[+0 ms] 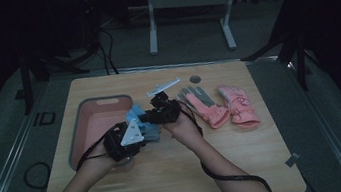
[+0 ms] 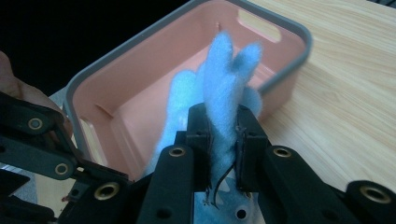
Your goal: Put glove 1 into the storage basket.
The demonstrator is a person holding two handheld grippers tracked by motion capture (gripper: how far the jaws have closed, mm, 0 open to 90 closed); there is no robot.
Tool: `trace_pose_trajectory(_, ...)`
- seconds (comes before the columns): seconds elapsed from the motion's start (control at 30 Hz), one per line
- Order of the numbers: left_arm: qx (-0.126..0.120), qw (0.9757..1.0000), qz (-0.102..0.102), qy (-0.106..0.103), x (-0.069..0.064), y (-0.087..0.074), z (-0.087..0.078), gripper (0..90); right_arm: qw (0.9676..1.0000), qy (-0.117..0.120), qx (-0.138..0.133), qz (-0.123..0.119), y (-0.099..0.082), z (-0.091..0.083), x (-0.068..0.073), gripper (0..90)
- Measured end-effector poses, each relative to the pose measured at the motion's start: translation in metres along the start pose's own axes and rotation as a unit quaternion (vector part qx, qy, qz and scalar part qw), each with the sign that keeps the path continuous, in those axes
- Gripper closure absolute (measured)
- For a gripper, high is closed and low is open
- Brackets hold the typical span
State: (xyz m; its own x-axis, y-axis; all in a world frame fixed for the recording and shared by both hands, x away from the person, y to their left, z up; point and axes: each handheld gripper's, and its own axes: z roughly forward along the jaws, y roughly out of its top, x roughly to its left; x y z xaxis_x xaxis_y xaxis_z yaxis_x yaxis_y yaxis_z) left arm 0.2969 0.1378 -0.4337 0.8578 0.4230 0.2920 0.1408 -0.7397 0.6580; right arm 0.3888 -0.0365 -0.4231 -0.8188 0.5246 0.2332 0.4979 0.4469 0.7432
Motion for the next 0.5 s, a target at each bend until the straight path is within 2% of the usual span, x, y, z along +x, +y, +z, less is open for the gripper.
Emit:
trace_pose_trajectory(0.03,0.001,1.0,-0.003,0.002,0.002,-0.003,-0.002,78.3,1.0,0.003,0.002,-0.007,0.004,0.007,0.003,79.4)
trace_pose_trajectory(0.27,0.016,0.9996,-0.019,0.013,0.013,-0.026,-0.016,78.3,0.9996,0.028,0.0,-0.005,0.021,0.033,0.017,79.4)
trace_pose_trajectory(0.5,0.035,0.9986,-0.034,0.02,0.021,-0.056,-0.03,78.3,0.9989,0.046,0.006,-0.01,0.033,0.067,0.035,79.4)
